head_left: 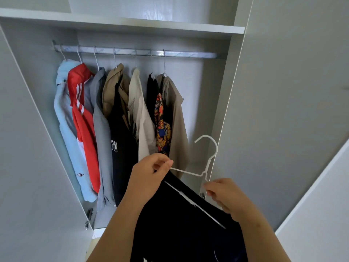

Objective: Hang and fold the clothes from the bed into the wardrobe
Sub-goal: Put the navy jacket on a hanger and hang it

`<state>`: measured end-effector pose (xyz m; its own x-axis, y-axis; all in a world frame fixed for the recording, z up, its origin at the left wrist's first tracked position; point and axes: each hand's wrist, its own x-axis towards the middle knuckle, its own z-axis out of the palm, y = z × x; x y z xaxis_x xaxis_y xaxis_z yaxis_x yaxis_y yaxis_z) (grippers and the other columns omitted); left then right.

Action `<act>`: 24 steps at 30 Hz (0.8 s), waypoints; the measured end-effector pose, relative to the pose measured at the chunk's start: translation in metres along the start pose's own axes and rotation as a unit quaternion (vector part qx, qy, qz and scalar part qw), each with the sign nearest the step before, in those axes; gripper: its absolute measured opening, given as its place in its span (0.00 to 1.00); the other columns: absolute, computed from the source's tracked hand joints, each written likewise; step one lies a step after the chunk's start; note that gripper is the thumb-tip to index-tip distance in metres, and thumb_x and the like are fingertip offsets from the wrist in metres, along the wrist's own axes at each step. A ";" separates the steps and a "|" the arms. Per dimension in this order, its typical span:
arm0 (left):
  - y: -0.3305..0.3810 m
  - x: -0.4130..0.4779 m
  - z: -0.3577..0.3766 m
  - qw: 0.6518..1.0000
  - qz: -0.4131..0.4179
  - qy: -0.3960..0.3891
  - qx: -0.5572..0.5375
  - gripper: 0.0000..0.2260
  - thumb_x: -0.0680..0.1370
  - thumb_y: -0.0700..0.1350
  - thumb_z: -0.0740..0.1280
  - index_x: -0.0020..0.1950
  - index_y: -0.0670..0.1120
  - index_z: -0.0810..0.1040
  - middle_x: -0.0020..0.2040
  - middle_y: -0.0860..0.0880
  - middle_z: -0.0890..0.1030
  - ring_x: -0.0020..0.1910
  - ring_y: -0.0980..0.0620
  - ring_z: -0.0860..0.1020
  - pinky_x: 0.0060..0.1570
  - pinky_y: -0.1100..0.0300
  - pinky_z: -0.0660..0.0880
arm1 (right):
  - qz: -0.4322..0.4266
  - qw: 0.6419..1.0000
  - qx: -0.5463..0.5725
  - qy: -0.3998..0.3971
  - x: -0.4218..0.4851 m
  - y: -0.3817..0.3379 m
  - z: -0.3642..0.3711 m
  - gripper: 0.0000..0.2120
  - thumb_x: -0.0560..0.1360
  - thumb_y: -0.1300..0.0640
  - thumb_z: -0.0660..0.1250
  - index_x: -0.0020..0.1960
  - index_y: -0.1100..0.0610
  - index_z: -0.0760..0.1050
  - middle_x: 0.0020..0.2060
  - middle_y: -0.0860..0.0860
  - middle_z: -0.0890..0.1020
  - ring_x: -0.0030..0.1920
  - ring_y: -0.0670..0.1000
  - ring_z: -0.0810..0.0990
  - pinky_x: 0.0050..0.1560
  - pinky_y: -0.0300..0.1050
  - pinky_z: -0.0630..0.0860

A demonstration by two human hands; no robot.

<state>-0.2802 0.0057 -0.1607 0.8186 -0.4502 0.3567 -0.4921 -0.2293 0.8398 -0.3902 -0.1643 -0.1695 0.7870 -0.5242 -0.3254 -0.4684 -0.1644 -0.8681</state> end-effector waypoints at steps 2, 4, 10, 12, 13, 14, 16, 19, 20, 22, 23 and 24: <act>0.001 0.001 0.004 1.000 -0.017 -0.020 -0.006 0.08 0.76 0.48 0.66 0.40 0.60 0.77 0.38 0.61 0.80 0.41 0.68 0.76 0.39 0.79 0.68 | 0.046 0.997 0.061 0.005 -0.001 0.003 -0.002 0.12 0.74 0.61 0.61 0.31 0.58 0.68 0.18 0.47 0.63 0.17 0.45 0.56 0.18 0.32 0.52; 0.000 0.002 0.008 0.998 -0.050 -0.040 -0.014 0.10 0.77 0.46 0.64 0.40 0.61 0.77 0.38 0.62 0.80 0.40 0.69 0.76 0.36 0.80 0.68 | 0.080 0.990 0.112 0.015 -0.002 0.005 -0.004 0.11 0.74 0.61 0.59 0.33 0.58 0.69 0.19 0.48 0.63 0.18 0.45 0.56 0.20 0.31 0.51; -0.015 0.000 0.026 0.982 -0.149 -0.112 -0.034 0.13 0.80 0.41 0.59 0.44 0.58 0.77 0.43 0.55 0.80 0.40 0.61 0.80 0.38 0.67 0.73 | 0.094 0.975 0.200 0.005 -0.001 0.017 -0.010 0.12 0.77 0.59 0.53 0.37 0.58 0.68 0.21 0.48 0.61 0.20 0.45 0.55 0.19 0.34 0.53; -0.016 0.002 0.031 0.981 -0.155 -0.112 -0.043 0.13 0.80 0.41 0.59 0.44 0.57 0.77 0.43 0.54 0.80 0.42 0.60 0.80 0.40 0.69 0.73 | 0.093 0.973 0.212 0.007 0.000 0.016 -0.014 0.10 0.76 0.62 0.52 0.37 0.58 0.66 0.21 0.48 0.61 0.20 0.45 0.54 0.19 0.34 0.52; -0.015 0.004 0.033 0.981 -0.156 -0.109 -0.045 0.13 0.80 0.41 0.59 0.44 0.57 0.77 0.43 0.54 0.80 0.41 0.60 0.80 0.39 0.71 0.72 | 0.093 0.972 0.216 0.007 0.000 0.016 -0.016 0.10 0.75 0.63 0.52 0.36 0.58 0.66 0.20 0.48 0.61 0.20 0.45 0.55 0.19 0.34 0.52; -0.014 0.006 0.035 0.981 -0.156 -0.107 -0.045 0.13 0.80 0.41 0.60 0.44 0.57 0.77 0.43 0.54 0.80 0.41 0.60 0.80 0.36 0.73 0.72 | 0.092 0.971 0.220 0.006 0.000 0.016 -0.018 0.10 0.76 0.63 0.52 0.36 0.58 0.65 0.20 0.47 0.61 0.20 0.45 0.55 0.19 0.35 0.52; -0.011 0.012 0.039 0.982 -0.152 -0.103 -0.038 0.12 0.80 0.41 0.60 0.44 0.56 0.77 0.42 0.53 0.80 0.39 0.61 0.79 0.34 0.75 0.71 | 0.091 0.967 0.237 0.006 0.003 0.015 -0.024 0.12 0.77 0.63 0.51 0.35 0.57 0.65 0.20 0.47 0.61 0.19 0.45 0.55 0.18 0.35 0.52; -0.009 0.020 0.045 0.984 -0.145 -0.099 -0.022 0.11 0.80 0.42 0.60 0.44 0.57 0.77 0.42 0.54 0.80 0.38 0.62 0.79 0.34 0.75 0.70 | 0.093 0.960 0.265 0.006 0.011 0.008 -0.032 0.14 0.78 0.61 0.51 0.35 0.58 0.65 0.19 0.48 0.62 0.18 0.45 0.56 0.17 0.34 0.53; -0.008 0.023 0.046 0.985 -0.143 -0.100 -0.018 0.11 0.80 0.43 0.60 0.44 0.57 0.76 0.42 0.55 0.80 0.37 0.62 0.79 0.34 0.74 0.70 | 0.092 0.958 0.271 0.004 0.015 0.005 -0.034 0.14 0.79 0.61 0.51 0.35 0.58 0.66 0.19 0.47 0.62 0.17 0.44 0.56 0.16 0.33 0.54; -0.008 0.030 0.049 0.987 -0.124 -0.102 0.029 0.09 0.80 0.44 0.60 0.44 0.57 0.75 0.40 0.58 0.79 0.38 0.62 0.78 0.35 0.72 0.71 | 0.085 0.957 0.277 -0.003 0.025 -0.002 -0.039 0.14 0.79 0.61 0.51 0.36 0.58 0.66 0.18 0.47 0.62 0.17 0.44 0.56 0.16 0.33 0.54; -0.009 0.035 0.051 0.986 -0.103 -0.104 0.078 0.08 0.80 0.45 0.59 0.45 0.57 0.74 0.40 0.60 0.77 0.39 0.62 0.77 0.36 0.71 0.70 | 0.080 0.957 0.278 -0.007 0.030 -0.006 -0.040 0.14 0.79 0.61 0.51 0.36 0.58 0.66 0.18 0.47 0.62 0.17 0.44 0.56 0.16 0.33 0.54; -0.010 0.040 0.052 0.983 -0.080 -0.104 0.126 0.07 0.80 0.46 0.59 0.48 0.57 0.75 0.39 0.61 0.76 0.39 0.63 0.76 0.36 0.71 0.70 | 0.076 0.958 0.276 -0.011 0.037 -0.010 -0.042 0.13 0.79 0.62 0.51 0.36 0.58 0.65 0.19 0.47 0.61 0.17 0.44 0.56 0.16 0.33 0.54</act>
<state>-0.2580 -0.0554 -0.1758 0.8263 -0.5515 0.1144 -0.4405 -0.5063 0.7413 -0.3735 -0.2167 -0.1575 0.7376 -0.4890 -0.4656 -0.2988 0.3820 -0.8745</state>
